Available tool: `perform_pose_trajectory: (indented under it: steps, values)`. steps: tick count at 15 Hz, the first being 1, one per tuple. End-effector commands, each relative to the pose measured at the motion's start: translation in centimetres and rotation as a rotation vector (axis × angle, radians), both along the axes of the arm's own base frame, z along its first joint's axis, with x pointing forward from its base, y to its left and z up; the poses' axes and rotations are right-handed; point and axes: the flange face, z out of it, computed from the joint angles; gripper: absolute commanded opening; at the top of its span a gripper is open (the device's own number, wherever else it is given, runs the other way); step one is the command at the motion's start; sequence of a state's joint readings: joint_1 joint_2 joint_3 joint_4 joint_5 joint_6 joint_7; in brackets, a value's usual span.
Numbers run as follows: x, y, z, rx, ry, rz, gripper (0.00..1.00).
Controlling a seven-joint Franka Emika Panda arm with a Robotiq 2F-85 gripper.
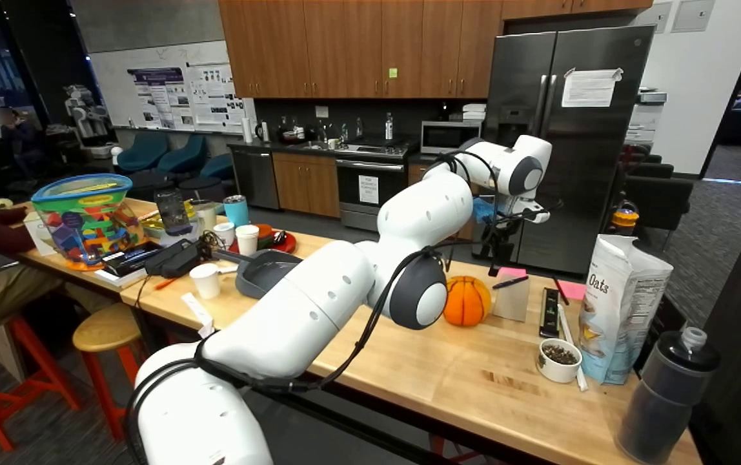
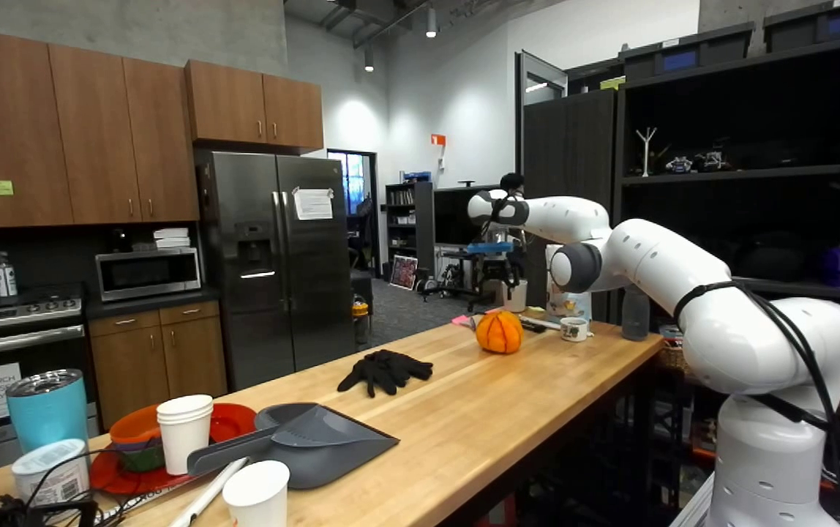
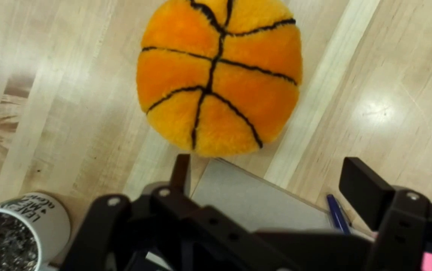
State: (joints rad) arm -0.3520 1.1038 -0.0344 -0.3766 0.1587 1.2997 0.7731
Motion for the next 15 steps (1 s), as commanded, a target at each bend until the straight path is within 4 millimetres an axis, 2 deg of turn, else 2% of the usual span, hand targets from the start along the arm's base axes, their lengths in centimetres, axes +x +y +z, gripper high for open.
perform_pose_trajectory:
  steps: [1,6,15]
  values:
    - [-0.6,-0.3,-1.3,0.083,0.019,0.037,1.0]
    - [-0.8,-0.1,-2.5,0.101,0.054,0.047,1.0]
    - [-0.8,1.0,-3.2,0.108,0.092,0.086,1.0]
